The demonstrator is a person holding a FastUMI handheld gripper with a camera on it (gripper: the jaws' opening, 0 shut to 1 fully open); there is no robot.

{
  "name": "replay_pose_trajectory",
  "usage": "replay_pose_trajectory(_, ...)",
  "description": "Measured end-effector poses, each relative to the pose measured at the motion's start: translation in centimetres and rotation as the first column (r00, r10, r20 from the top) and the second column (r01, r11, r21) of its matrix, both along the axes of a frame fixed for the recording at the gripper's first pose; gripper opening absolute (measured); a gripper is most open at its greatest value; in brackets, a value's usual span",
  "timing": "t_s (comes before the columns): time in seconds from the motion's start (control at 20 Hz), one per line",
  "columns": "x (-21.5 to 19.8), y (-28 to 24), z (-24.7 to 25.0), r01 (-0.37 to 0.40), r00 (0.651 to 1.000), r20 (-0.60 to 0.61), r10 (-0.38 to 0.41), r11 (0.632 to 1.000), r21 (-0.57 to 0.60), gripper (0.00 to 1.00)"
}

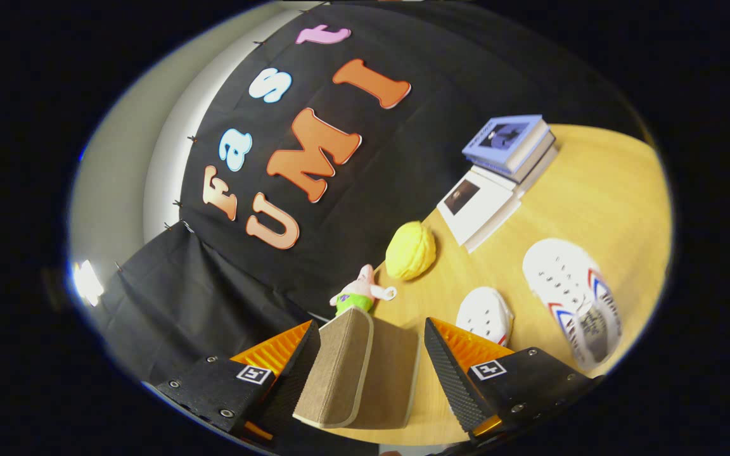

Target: Open the storage box then place both shoes into the box .Put the left shoe in first, then the right shoe, with the right side of both shoes facing outward in a uniform manner.

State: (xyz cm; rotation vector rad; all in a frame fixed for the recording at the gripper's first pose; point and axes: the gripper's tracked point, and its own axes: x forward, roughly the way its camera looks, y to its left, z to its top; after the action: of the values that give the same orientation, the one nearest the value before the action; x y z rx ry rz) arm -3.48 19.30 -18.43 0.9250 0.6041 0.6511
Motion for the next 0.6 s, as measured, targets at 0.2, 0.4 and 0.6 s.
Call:
replay_pose_trajectory(0.2, -1.6, 3.2, -1.3, -0.109, 0.990, -0.076, 0.121, 0.983, 0.149, 0.98)
replay_pose_trajectory(0.4, -3.1, 6.5, -2.6, -0.210, 0.952, -0.154, 0.264, 0.931, 0.299, 0.98)
replay_pose_trajectory(0.6, -4.0, 8.9, -4.0, -0.267, 0.906, -0.213, 0.367, 0.883, 0.385, 0.98)
